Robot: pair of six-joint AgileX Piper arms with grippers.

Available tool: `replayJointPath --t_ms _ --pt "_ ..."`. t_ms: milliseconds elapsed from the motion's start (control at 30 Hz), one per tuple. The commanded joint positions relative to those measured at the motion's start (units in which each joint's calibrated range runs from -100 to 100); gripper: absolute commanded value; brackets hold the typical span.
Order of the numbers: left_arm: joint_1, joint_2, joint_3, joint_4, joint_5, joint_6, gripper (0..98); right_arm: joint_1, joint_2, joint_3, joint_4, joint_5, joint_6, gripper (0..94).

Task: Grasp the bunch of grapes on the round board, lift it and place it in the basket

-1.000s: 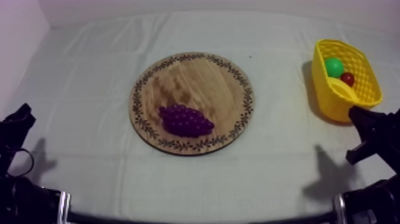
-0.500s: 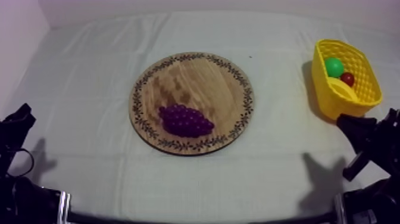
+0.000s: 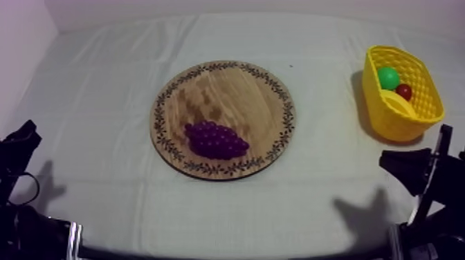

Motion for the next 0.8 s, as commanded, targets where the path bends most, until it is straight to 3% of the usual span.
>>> replayJointPath --t_ms 0,233,533,767 --pt "-0.01 0.03 0.04 0.01 0.03 0.00 0.0 0.10 4.34 -3.57 0.17 0.44 -0.91 0.6" --pt "-0.01 0.03 0.04 0.01 0.03 0.00 0.0 -1.37 19.29 -19.43 0.92 7.54 -1.79 0.7" --pt "-0.01 0.03 0.04 0.01 0.03 0.00 0.0 -5.69 43.71 -49.41 1.09 26.42 -3.89 0.7" --pt "-0.01 0.03 0.04 0.01 0.03 0.00 0.0 -6.54 61.00 -69.17 0.67 36.02 -3.24 0.7"
